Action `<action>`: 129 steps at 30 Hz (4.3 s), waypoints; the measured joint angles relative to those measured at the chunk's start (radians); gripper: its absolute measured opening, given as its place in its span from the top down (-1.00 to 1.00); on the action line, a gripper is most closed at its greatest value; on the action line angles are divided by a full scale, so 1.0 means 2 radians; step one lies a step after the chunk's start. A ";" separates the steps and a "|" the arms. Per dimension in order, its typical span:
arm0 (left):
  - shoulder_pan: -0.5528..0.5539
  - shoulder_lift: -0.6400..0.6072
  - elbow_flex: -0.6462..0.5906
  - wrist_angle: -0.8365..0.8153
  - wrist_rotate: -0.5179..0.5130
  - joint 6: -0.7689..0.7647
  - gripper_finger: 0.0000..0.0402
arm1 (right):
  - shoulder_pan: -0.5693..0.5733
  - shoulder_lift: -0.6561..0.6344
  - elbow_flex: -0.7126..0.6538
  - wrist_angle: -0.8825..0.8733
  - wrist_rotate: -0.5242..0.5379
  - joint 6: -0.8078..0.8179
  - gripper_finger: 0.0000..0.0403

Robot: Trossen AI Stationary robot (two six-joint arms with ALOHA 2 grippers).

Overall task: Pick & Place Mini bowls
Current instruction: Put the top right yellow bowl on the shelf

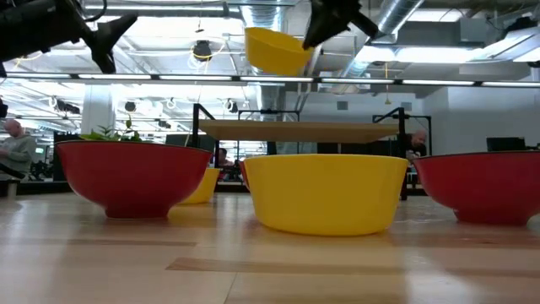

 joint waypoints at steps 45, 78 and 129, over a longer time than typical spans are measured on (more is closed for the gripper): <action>0.000 0.093 0.000 0.068 -0.006 -0.037 -0.20 | -0.165 0.068 0.163 0.018 -0.196 -0.042 1.00; 0.000 0.129 0.000 0.068 -0.005 -0.008 -0.20 | -0.285 0.262 0.390 -0.141 -0.401 -0.032 1.00; -0.056 0.411 0.264 0.070 -0.217 0.255 -0.20 | -0.003 0.204 0.386 -0.071 0.296 -0.291 1.00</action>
